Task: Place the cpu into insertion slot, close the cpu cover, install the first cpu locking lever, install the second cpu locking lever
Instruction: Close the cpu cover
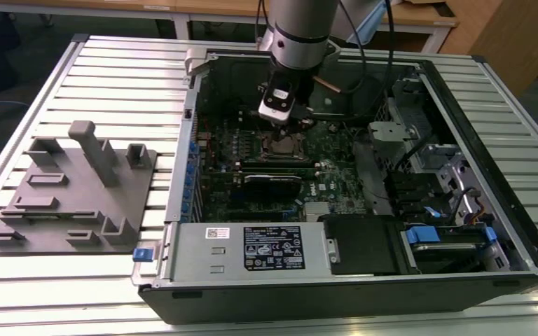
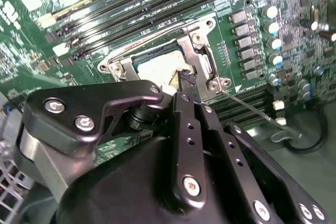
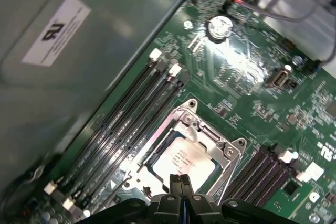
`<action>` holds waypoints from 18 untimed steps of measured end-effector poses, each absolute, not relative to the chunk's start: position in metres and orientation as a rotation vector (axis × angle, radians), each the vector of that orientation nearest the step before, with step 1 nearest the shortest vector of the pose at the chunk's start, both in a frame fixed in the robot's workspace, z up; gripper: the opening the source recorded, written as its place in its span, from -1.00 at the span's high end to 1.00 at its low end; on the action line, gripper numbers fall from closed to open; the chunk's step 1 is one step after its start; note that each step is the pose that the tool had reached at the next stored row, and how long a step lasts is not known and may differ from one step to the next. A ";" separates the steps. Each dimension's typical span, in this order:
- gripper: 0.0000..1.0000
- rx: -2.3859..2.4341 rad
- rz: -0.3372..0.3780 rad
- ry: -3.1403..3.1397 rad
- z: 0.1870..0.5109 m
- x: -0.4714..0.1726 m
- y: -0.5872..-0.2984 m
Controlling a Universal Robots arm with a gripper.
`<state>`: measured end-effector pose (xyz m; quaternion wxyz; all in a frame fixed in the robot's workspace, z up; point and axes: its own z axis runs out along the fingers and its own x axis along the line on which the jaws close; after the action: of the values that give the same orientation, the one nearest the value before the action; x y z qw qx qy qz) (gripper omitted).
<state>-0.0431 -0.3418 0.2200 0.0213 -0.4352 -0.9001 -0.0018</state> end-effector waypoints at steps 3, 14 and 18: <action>0.79 -1.272 -0.004 -2.826 0.220 -0.043 -0.342; 0.79 -0.983 0.003 -2.939 0.218 -0.043 -0.342; 0.79 -0.877 0.005 -2.972 0.218 -0.043 -0.342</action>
<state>-0.0431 -0.3418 0.2177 0.0213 -0.2828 -0.9589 0.0016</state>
